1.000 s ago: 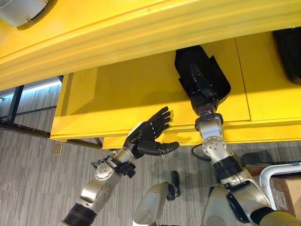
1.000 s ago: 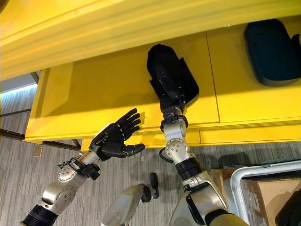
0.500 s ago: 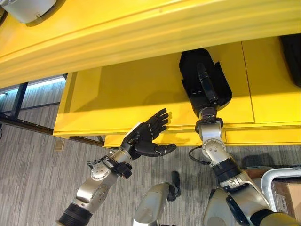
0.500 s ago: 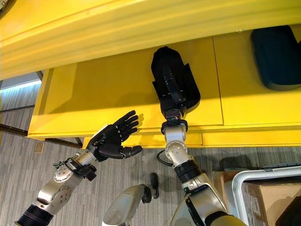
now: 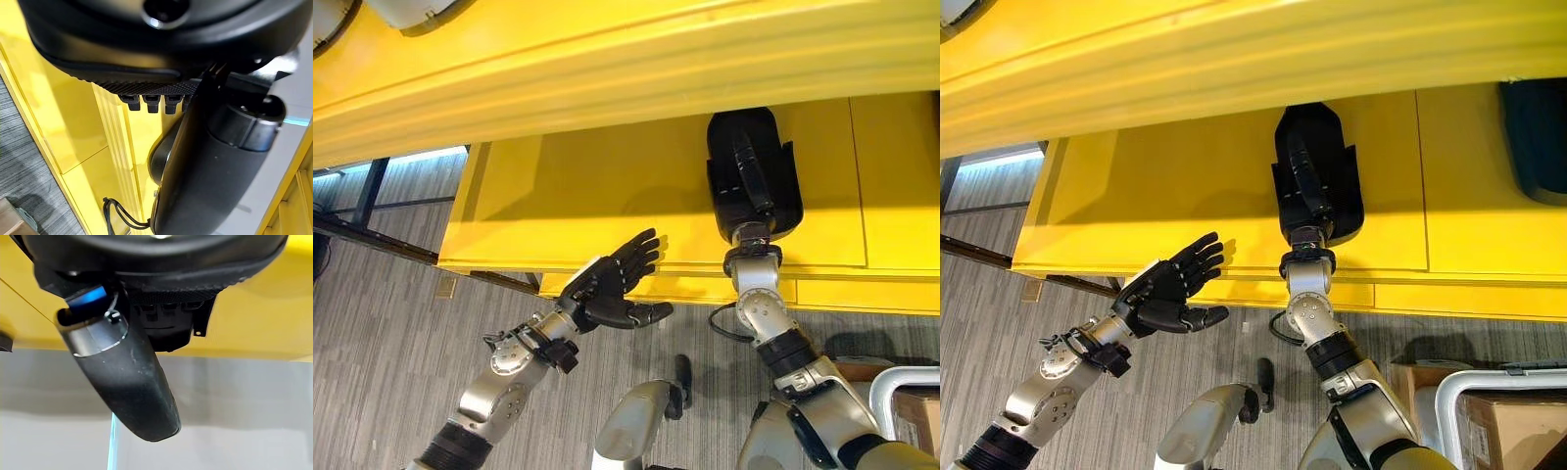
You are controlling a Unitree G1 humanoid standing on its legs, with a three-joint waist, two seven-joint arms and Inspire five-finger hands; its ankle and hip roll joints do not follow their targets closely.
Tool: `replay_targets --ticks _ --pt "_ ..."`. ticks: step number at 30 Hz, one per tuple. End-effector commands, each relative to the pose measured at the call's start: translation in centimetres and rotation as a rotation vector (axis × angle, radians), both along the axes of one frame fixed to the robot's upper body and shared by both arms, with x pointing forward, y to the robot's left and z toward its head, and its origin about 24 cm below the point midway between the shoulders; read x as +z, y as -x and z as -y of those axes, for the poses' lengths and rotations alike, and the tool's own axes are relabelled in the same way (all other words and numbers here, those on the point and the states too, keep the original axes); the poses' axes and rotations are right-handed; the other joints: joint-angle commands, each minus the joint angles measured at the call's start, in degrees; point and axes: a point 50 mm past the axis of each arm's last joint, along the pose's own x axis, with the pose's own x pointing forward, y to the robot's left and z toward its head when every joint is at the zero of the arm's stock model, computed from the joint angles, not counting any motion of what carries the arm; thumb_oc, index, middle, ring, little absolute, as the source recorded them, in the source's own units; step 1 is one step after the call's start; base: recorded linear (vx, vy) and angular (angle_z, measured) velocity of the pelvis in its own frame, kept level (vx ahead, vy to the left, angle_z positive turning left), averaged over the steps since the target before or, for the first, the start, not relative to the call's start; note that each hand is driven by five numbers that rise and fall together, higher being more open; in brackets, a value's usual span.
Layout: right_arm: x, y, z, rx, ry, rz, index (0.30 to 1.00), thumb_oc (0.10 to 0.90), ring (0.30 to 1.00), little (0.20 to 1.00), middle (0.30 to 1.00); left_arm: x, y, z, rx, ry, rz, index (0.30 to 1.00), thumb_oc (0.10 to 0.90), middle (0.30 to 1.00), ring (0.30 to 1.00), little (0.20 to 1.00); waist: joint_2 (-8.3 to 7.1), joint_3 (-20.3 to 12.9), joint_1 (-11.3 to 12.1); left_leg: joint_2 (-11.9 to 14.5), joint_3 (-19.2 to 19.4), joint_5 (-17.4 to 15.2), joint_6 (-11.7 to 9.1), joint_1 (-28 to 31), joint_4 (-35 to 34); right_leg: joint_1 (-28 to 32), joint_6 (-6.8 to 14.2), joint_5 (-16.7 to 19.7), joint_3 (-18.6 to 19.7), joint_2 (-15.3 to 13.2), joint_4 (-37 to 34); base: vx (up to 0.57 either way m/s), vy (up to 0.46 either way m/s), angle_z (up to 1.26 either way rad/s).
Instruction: Move parts from the plastic box to the shelf.
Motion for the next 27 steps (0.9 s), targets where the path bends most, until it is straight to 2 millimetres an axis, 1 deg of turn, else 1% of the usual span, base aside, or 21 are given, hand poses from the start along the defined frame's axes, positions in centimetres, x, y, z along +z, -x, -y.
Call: replay_targets --ticks 1,2,5,7,10,12,13,17,20,22,24,26,27 --pt "7.5 -0.4 -1.8 0.04 -0.022 0.276 1.0 0.9 1.0 1.0 1.0 5.2 1.1 1.1 -0.122 0.093 0.262 1.0 0.9 1.0 1.0 1.0 1.04 -3.51 2.15 -3.13 -2.83 -2.97 1.62 2.18 -4.86 3.74 0.34 -3.77 -3.49 -2.71 4.83 0.04 -0.005 0.12" --pt "7.5 -0.3 -1.8 0.04 -0.022 0.276 1.0 0.9 1.0 1.0 1.0 5.2 1.1 1.1 -0.122 0.093 0.262 1.0 0.9 1.0 1.0 1.0 1.04 -3.51 2.15 -3.14 -2.83 -2.98 1.62 2.18 -4.86 3.75 0.34 -3.77 -3.5 -2.71 4.82 0.03 -0.003 0.11" --pt "8.4 -0.6 -1.2 0.011 -0.012 0.288 1.0 0.9 1.0 1.0 1.0 5.2 1.1 1.3 -0.13 0.088 0.257 1.0 0.9 1.0 1.0 1.0 1.23 -3.45 2.34 -3.31 -2.97 -3.08 1.7 2.31 -4.72 3.92 0.33 -3.51 -3.66 -3.08 4.88 0.05 0.005 0.05" --pt "9.8 -0.7 -0.1 -0.036 0.006 0.31 1.0 0.9 1.0 1.0 1.0 5.0 1.3 1.1 -0.14 0.094 0.255 1.0 0.9 1.0 1.0 1.0 1.52 -3.65 2.46 -3.55 -3.1 -3.12 1.63 2.45 -4.92 4.14 0.6 -3.4 -3.69 -3.39 4.66 0.09 0.012 0.04" --pt "10.5 -0.6 0.4 -0.065 0.011 0.317 1.0 0.9 1.0 1.0 1.0 5.2 1.3 1.0 -0.147 0.095 0.257 1.0 0.9 1.0 1.0 1.0 1.64 -3.75 2.56 -3.64 -3.12 -3.2 1.69 2.45 -4.94 4.2 0.62 -3.25 -3.76 -3.64 4.54 0.05 -0.001 0.04" --pt "11.4 -0.7 1.1 -0.096 0.022 0.325 1.0 0.9 1.0 1.0 1.0 5.1 1.4 1.1 -0.152 0.094 0.252 1.0 0.9 1.0 1.0 1.0 1.74 -3.75 2.59 -3.69 -3.14 -3.34 1.75 2.66 -4.94 4.23 0.62 -3.27 -3.84 -3.8 4.67 0.05 -0.005 0.03" --pt "11.5 -0.7 1.2 -0.098 0.02 0.326 1.0 0.9 1.0 1.0 1.0 5.1 1.4 1.1 -0.153 0.094 0.252 1.0 0.9 1.0 1.0 1.0 1.74 -3.73 2.6 -3.67 -3.15 -3.36 1.74 2.68 -4.92 4.23 0.62 -3.28 -3.84 -3.82 4.71 0.06 -0.001 0.01" --pt "12.6 -0.9 2.6 -0.149 0.043 0.32 1.0 0.9 1.0 1.0 1.0 5.0 1.4 1.1 -0.164 0.093 0.237 1.0 0.9 1.0 1.0 1.0 2.02 -3.82 2.52 -3.72 -3.19 -3.7 1.76 2.85 -4.5 4.16 0.61 -3.47 -3.74 -4.1 5.43 0.06 -0.002 -0.01" --pt "13.1 -1.1 3.2 -0.163 0.048 0.312 1.0 0.9 1.0 1.0 1.0 5.0 1.4 1.0 -0.166 0.099 0.229 1.0 0.9 1.0 1.0 1.0 2.17 -3.91 2.59 -3.81 -3.17 -3.84 1.77 2.97 -4.54 4.25 0.67 -3.53 -3.74 -4.23 5.38 0.05 -0.002 0.0" --pt "13.7 -1.2 3.7 -0.195 0.103 0.31 1.0 0.9 1.0 1.0 1.0 5.0 1.4 1.1 -0.165 0.102 0.226 1.0 0.9 1.0 1.0 1.0 2.15 -3.97 2.58 -3.79 -3.11 -3.8 1.67 2.99 -4.61 4.27 0.73 -3.58 -3.72 -4.18 5.39 0.05 -0.016 0.01" --pt "13.9 -1.2 3.8 -0.205 0.1 0.301 1.0 0.9 1.0 1.0 1.0 5.0 1.4 1.2 -0.172 0.101 0.225 1.0 0.9 1.0 1.0 1.0 2.16 -3.88 2.58 -3.75 -3.05 -3.86 1.72 3.05 -4.47 4.22 0.68 -3.56 -3.76 -4.29 5.6 0.04 -0.01 0.01" --pt "14.2 -1.3 4.7 -0.233 0.105 0.303 1.0 0.9 1.0 1.0 1.0 4.8 1.5 1.2 -0.183 0.101 0.218 1.0 0.9 1.0 1.0 1.0 2.12 -4.01 2.54 -3.82 -3.06 -4.14 1.79 3.33 -4.42 4.19 0.57 -3.62 -3.63 -4.26 5.67 0.05 -0.014 0.01" --pt "14.3 -1.3 4.8 -0.236 0.108 0.303 1.0 0.9 1.0 1.0 1.0 4.8 1.5 1.3 -0.183 0.1 0.217 1.0 0.9 1.0 1.0 1.0 2.12 -4.02 2.54 -3.82 -3.04 -4.17 1.8 3.32 -4.39 4.15 0.57 -3.65 -3.6 -4.25 5.7 0.0 0.0 0.0"
